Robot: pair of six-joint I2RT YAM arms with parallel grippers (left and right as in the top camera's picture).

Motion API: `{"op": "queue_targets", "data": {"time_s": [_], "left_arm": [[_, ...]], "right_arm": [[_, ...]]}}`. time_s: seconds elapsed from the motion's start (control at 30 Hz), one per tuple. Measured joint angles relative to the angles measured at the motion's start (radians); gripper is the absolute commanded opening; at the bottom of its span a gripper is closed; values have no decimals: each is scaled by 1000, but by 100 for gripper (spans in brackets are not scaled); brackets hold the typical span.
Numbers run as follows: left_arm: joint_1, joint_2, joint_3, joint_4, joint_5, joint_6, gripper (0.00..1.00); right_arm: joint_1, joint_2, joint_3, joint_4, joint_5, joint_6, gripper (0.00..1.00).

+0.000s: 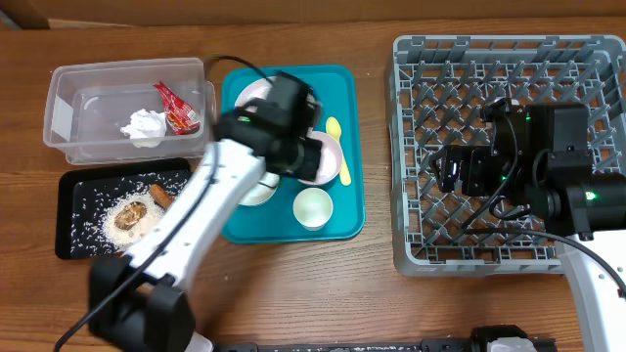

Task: Sort waste into correct bins and load items into the dishwasher
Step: 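Move the left gripper to the white cup on the teal tray and grasp it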

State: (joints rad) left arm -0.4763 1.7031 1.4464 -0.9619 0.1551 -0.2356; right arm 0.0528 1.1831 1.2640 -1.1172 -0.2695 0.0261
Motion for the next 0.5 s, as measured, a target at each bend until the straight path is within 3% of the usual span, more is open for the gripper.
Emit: {"op": "queue_targets", "data": {"time_s": [0.23,0.5], "left_arm": [[-41,138,-4,-20,-17,-19,34],[-41,201,-16,-52,-21,-27,31]], "right_arm": [[0,0,0,-2,0,0,100],[0,0,0,-7,0,0,100]]}}
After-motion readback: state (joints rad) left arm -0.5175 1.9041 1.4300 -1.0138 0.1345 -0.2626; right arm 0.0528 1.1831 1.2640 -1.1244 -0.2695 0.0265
